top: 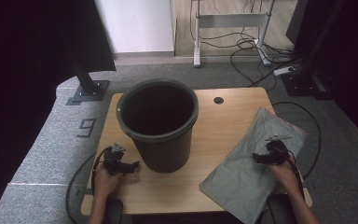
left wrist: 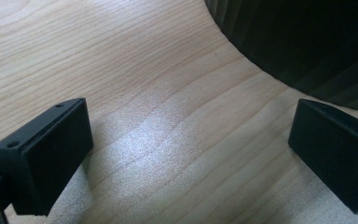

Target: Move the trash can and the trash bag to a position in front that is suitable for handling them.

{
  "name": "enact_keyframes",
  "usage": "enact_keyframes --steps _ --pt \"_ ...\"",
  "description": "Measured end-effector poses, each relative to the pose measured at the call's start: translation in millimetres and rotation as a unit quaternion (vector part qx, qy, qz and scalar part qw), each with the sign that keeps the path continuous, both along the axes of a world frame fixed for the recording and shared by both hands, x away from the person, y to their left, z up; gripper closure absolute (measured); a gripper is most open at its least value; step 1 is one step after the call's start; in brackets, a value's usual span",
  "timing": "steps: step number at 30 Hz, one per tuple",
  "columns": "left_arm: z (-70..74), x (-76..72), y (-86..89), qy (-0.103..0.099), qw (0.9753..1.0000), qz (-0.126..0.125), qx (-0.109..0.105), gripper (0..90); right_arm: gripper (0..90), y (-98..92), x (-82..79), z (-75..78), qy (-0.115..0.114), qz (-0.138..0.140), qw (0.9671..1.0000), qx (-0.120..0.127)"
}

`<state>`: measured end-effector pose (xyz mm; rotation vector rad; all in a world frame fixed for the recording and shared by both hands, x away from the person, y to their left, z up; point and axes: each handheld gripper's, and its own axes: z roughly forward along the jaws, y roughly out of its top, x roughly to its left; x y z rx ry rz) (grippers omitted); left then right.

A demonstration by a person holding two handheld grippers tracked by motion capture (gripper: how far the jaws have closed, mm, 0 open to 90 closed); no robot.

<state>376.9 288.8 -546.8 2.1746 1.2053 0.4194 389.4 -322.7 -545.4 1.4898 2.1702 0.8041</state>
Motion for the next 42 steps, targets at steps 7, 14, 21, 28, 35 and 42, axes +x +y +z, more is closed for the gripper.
enact_keyframes --steps 7,14,21,28,35,42 --pt "8.2 1.2 0.1 -0.009 0.9999 0.005 0.002 0.0 13.5 0.3 -1.9 3.0 0.005 0.026 0.9996 0.006" --pt "36.3 14.5 8.3 -0.048 0.9983 0.031 -0.009 0.0 0.0 5.5 -2.9 21.9 -0.014 0.041 0.9985 0.033" --pt "63.8 38.9 -2.9 -0.074 0.9968 0.028 0.012 0.0 0.0 19.5 4.6 48.1 -0.047 0.061 0.9965 0.034" --pt "69.3 52.6 -22.8 -0.082 0.9961 0.012 0.028 0.0 0.0 39.0 16.5 58.0 -0.058 0.077 0.9951 0.024" --pt "68.8 64.3 -59.3 -0.079 0.9965 -0.019 0.019 0.0 0.0 57.5 27.8 63.0 -0.062 0.094 0.9935 0.017" --pt "74.0 75.1 -99.3 -0.076 0.9957 -0.053 -0.003 0.0 0.0 70.1 38.4 68.6 -0.067 0.101 0.9923 0.023"
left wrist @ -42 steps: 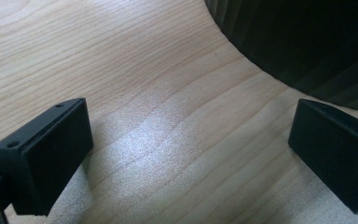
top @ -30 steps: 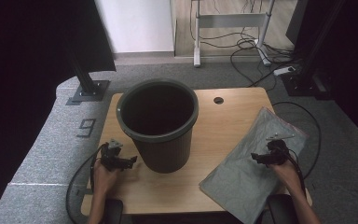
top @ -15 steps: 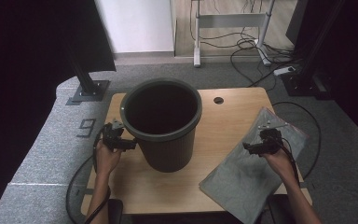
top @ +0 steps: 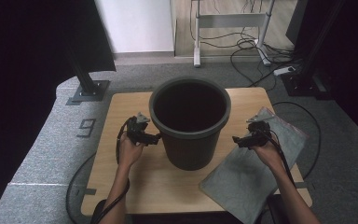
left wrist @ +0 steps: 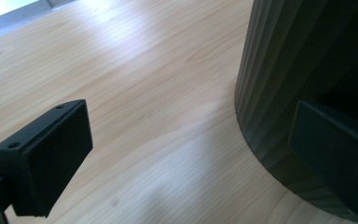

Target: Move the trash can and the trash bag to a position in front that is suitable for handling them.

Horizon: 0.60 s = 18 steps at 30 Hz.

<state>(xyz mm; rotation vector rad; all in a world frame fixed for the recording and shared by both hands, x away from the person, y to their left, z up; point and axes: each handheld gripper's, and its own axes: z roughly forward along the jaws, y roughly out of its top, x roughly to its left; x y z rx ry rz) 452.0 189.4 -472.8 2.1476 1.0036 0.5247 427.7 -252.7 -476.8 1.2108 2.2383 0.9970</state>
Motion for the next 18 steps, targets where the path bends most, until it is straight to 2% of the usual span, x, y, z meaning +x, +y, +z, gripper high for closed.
enact_keyframes --steps 4,6,9,10,12,15,18 --pt "3.3 4.7 -19.9 -0.002 0.9996 -0.020 0.020 0.0 0.0 6.0 3.9 1.9 0.002 0.007 1.0000 0.003" --pt "3.6 5.9 -26.3 -0.001 0.9995 -0.026 0.021 0.0 0.0 6.2 5.6 2.6 0.000 0.007 1.0000 0.002" --pt "2.9 6.2 -32.0 -0.001 0.9993 -0.030 0.024 0.0 0.0 5.1 7.6 3.9 -0.008 0.012 0.9995 0.029" --pt "2.7 6.1 -32.3 -0.003 0.9993 -0.029 0.024 0.0 0.0 5.4 7.6 4.6 -0.010 0.007 0.9997 0.023" --pt "2.3 6.4 -30.5 0.005 0.9993 -0.032 0.015 0.0 0.0 5.1 7.7 4.7 -0.013 0.011 0.9996 0.021" --pt "3.7 4.1 -27.3 0.008 0.9992 -0.040 0.007 0.0 0.0 2.6 6.9 5.1 -0.001 0.020 0.9993 0.032" --pt "4.9 -1.2 -22.3 0.005 0.9992 -0.039 -0.004 0.0 0.0 1.0 1.5 6.3 -0.001 0.024 0.9994 0.023"
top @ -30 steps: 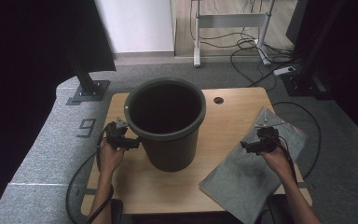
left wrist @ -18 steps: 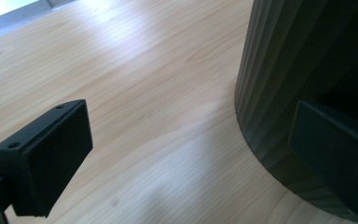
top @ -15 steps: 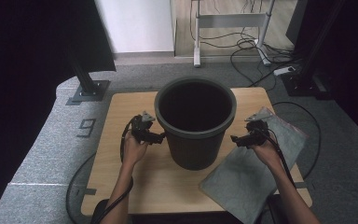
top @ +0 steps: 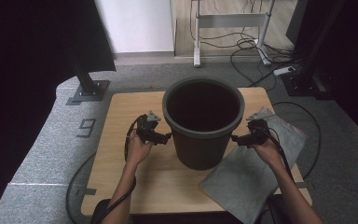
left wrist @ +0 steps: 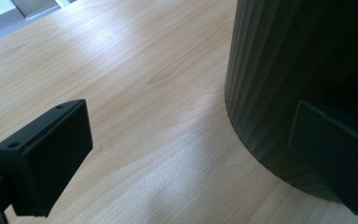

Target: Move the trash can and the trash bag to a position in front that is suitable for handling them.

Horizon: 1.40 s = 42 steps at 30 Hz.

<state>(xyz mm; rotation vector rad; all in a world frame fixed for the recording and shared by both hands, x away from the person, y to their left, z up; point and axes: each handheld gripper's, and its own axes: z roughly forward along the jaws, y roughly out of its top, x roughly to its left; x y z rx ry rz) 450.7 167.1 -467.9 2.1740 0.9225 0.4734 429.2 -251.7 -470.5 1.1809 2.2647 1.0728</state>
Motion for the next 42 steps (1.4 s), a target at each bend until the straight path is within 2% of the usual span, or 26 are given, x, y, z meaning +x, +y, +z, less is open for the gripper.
enact_keyframes --steps 6,9,14,18,22,28,32,33,35,39,42 --pt "-8.5 -13.9 17.7 0.014 0.9999 0.003 0.007 0.0 0.0 -11.1 -12.5 -7.3 0.010 -0.003 0.9999 -0.009" --pt "-15.4 -20.7 27.8 0.021 0.9996 0.007 0.014 0.0 0.0 -21.0 -18.4 -16.1 0.024 -0.010 0.9997 0.000" --pt "-30.7 -33.4 44.7 0.033 0.9992 0.023 0.006 0.0 0.0 -34.8 -26.0 -30.6 0.040 -0.019 0.9990 0.009" --pt "-43.7 -41.8 52.6 0.041 0.9988 0.028 0.006 0.0 0.0 -40.4 -32.1 -41.8 0.043 -0.029 0.9986 -0.006" --pt "-55.3 -47.2 56.3 0.050 0.9982 0.031 0.011 0.0 0.0 -45.3 -37.2 -54.3 0.045 -0.039 0.9980 -0.019" --pt "-66.2 -49.4 56.2 0.063 0.9973 0.036 0.009 0.0 0.0 -49.2 -42.2 -70.4 0.052 -0.046 0.9973 -0.025" --pt "-75.6 -48.2 53.2 0.075 0.9963 0.033 0.026 0.0 0.0 -51.0 -43.0 -77.6 0.050 -0.051 0.9968 -0.035" --pt "-78.2 -47.9 53.3 0.077 0.9964 0.032 0.017 0.0 0.0 -51.5 -43.1 -78.9 0.050 -0.052 0.9967 -0.036" --pt "-79.1 -47.9 53.6 0.072 0.9968 0.033 0.015 0.0 0.0 -53.2 -43.9 -82.7 0.051 -0.056 0.9966 -0.033" --pt "-79.6 -48.0 53.7 0.070 0.9970 0.032 0.014 0.0 0.0 -53.2 -48.4 -86.6 0.029 -0.062 0.9973 -0.027" --pt "-79.7 -48.4 53.3 0.069 0.9969 0.035 0.014 0.0 0.0 -52.6 -50.3 -86.8 0.029 -0.064 0.9972 -0.027"
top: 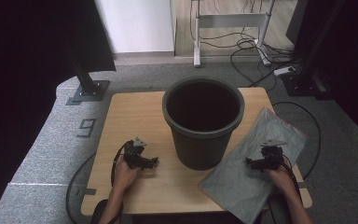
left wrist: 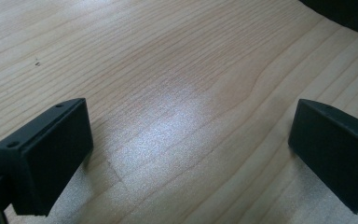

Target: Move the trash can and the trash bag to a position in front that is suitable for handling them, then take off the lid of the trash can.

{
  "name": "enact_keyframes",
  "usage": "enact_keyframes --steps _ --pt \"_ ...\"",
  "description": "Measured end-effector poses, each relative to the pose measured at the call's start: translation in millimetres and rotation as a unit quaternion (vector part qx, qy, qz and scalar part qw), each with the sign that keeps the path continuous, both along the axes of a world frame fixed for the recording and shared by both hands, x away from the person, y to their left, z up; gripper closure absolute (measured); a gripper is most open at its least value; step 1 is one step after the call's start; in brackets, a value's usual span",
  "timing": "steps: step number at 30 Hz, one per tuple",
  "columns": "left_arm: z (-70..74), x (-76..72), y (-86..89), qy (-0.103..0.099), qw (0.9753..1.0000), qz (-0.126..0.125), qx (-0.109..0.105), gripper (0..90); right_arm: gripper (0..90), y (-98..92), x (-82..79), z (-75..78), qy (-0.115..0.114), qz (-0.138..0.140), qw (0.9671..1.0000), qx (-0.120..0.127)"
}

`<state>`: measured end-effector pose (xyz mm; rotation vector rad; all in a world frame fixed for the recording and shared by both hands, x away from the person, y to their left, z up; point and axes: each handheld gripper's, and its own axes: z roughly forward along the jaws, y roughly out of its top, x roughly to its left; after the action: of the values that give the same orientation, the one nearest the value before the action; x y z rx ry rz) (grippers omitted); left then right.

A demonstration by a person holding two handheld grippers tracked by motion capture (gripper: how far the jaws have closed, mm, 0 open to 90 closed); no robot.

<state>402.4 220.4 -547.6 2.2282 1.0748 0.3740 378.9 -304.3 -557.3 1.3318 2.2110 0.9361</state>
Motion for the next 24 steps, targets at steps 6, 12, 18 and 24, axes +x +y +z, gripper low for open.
enact_keyframes --steps 6,12,18,24 --pt "0.0 0.4 -1.6 0.001 0.9999 0.010 0.000 0.0 0.0 0.4 -0.8 0.0 0.000 -0.002 1.0000 0.000" --pt "0.7 2.1 -1.7 0.003 0.9999 0.010 0.001 0.0 0.0 0.4 -0.8 0.0 0.000 -0.002 1.0000 0.000" --pt "4.4 5.4 -3.8 0.021 0.9997 0.011 0.003 0.0 0.0 0.4 -0.8 0.0 0.000 -0.002 1.0000 0.000" --pt "10.4 7.0 -3.3 0.023 0.9997 0.001 0.003 0.0 0.0 0.4 -0.8 0.0 0.000 -0.002 1.0000 0.000"
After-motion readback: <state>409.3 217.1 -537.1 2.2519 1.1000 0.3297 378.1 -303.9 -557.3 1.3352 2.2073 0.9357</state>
